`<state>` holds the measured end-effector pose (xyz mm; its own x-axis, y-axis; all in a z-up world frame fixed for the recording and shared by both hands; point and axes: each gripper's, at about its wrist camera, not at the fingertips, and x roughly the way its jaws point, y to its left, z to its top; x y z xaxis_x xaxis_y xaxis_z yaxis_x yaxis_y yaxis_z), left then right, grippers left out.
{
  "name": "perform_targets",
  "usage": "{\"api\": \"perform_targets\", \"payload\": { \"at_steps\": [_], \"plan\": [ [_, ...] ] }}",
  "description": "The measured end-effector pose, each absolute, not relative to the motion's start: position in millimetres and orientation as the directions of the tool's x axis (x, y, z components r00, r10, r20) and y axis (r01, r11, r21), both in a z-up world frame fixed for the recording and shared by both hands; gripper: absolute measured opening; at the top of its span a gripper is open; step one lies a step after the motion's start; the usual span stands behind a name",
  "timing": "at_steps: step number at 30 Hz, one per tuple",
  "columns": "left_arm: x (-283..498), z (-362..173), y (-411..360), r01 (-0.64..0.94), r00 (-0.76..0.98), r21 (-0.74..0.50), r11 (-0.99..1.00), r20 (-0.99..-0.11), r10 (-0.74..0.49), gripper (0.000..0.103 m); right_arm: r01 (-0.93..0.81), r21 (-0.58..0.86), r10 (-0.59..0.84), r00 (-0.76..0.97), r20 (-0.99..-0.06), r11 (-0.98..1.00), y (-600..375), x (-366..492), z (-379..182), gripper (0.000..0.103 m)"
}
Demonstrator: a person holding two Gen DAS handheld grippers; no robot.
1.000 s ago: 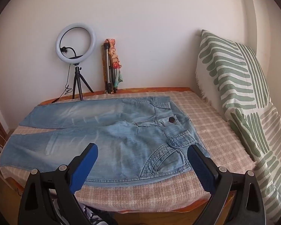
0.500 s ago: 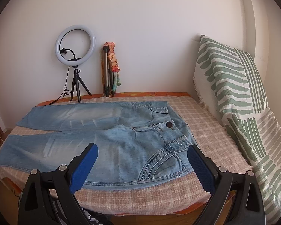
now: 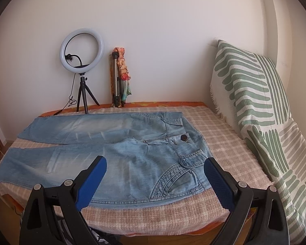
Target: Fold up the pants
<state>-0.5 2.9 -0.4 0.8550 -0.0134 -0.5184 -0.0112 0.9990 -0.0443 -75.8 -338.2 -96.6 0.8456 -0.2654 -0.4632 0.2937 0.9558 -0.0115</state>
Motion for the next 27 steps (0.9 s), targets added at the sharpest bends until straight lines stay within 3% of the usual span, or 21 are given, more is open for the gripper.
{"api": "perform_targets", "payload": {
  "at_steps": [27],
  "plan": [
    [-2.4,-1.0,0.0,-0.005,0.855,-0.049,0.999,-0.518,-0.021,0.103,0.291,-0.003,-0.259,0.849,-0.461,0.957,-339.4,-76.7,-97.8,0.097]
  ]
}}
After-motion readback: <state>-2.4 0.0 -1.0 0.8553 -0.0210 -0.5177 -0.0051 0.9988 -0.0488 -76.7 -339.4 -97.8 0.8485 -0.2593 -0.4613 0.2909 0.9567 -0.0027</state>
